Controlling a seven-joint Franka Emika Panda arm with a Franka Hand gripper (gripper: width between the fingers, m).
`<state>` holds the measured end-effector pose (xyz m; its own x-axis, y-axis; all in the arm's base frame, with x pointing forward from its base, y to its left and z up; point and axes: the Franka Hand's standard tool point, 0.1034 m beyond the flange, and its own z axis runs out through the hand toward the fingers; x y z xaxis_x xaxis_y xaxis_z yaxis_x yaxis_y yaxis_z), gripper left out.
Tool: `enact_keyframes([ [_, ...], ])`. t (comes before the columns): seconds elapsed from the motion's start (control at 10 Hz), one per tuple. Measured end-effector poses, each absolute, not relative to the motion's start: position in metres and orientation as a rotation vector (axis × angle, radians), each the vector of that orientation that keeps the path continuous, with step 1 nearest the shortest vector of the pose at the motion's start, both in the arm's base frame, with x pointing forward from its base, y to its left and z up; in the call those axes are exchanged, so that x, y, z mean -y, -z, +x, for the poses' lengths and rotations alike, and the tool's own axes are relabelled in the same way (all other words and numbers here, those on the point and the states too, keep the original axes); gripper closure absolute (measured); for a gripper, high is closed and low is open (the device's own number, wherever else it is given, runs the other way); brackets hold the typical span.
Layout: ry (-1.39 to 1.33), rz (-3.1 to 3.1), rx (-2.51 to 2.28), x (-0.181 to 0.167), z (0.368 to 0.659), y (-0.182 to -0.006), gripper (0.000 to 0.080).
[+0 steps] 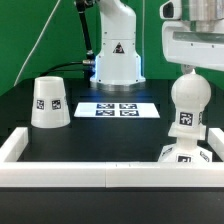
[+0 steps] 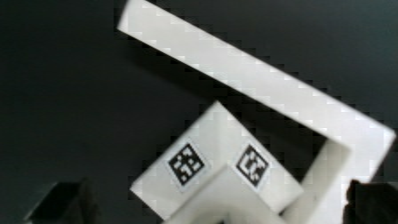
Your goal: Assemble lamp
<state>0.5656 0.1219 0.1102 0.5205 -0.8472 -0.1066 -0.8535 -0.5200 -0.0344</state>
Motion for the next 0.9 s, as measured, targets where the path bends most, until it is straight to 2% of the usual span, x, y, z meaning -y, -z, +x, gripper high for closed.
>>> enact_keyframes([
  [0.2, -0.115, -2.729, -1.426, -0.124, 0.541, -0.1, 0.0101],
  [0.6, -0.126, -2.764, -1.374, -0.124, 0.54, -0.1, 0.0101],
  [0.9, -0.206, -3.021, -0.938, -0.114, 0.523, -0.099, 0.0101],
])
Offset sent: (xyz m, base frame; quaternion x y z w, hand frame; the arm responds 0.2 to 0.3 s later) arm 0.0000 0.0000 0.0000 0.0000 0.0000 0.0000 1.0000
